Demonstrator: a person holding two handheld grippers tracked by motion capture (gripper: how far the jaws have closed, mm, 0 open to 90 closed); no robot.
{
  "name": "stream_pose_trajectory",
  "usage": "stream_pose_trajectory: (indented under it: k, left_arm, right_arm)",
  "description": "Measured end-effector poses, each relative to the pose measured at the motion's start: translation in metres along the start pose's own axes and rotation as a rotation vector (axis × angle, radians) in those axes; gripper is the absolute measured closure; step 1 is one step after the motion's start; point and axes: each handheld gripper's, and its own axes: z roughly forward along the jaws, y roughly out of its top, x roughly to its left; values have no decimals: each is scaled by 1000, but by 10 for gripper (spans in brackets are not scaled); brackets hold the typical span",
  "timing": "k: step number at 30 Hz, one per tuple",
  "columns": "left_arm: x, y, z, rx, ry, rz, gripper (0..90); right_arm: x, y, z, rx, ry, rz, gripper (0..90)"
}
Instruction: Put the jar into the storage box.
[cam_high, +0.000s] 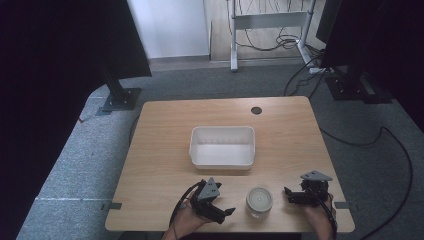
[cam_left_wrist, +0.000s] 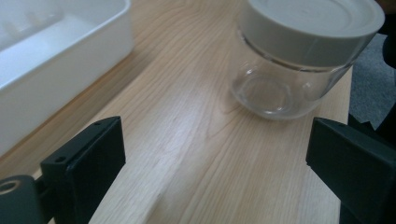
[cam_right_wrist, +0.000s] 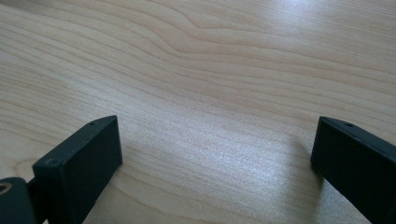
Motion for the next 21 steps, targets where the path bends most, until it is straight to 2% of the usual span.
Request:
stream_pose_trajectory:
  k: [9,21]
  left_arm:
    - [-11,8,18,-3,-47,25,44]
    - [-24,16,38,-4,-83,44,45]
  right_arm:
    - [0,0,0,0,0,0,13]
    - [0,0,0,0,1,-1,13]
